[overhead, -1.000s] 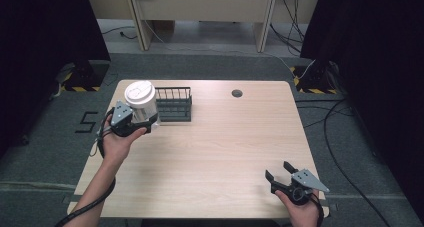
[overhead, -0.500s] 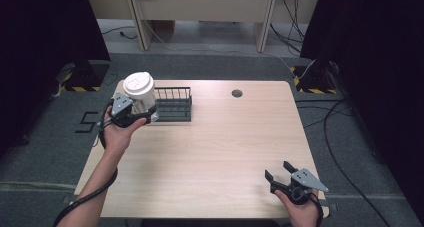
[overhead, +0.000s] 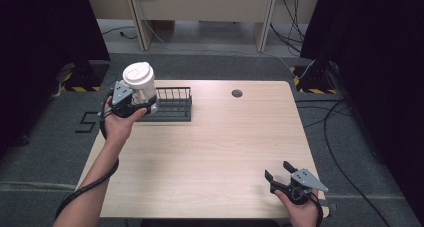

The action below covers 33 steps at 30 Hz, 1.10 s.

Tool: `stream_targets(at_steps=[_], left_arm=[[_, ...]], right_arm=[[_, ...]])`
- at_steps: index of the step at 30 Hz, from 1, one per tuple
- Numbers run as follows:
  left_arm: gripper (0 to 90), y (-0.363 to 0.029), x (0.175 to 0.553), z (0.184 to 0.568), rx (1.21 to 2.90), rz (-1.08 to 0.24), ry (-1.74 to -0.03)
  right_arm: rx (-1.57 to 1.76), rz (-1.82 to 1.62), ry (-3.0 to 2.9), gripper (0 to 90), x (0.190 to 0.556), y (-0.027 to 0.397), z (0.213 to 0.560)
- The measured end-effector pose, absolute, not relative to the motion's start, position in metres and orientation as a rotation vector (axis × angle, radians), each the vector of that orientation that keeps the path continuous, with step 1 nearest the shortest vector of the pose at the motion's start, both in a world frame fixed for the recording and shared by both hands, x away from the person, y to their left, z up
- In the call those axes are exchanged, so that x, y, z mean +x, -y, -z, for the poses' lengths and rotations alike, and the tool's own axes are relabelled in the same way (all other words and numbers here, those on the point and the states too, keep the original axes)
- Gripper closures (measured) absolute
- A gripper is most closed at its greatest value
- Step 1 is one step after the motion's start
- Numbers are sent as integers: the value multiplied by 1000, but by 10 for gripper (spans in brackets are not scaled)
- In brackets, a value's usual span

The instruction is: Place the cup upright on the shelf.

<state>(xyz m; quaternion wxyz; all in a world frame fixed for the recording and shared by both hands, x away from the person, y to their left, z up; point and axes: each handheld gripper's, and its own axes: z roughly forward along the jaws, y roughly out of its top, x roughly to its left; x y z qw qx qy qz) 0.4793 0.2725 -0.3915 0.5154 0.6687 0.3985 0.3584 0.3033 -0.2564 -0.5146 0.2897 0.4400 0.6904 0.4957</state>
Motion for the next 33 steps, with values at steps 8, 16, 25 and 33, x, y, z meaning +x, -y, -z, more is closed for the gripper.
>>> stream_targets(at_steps=[8,16,25,33], left_arm=[[177,-272,493,384,1582,-871,-973],[177,-273,504,378,1574,-884,-985],[177,-268,518,374,1567,-882,-995],[177,-263,533,376,1567,-882,-1013]], right_arm=[[1178,-1324,-1840,209,303,257,514],[1177,-1324,-1840,209,303,257,514],[1188,-1332,-1840,209,303,257,515],[1193,-1338,-1836,209,303,258,515]])
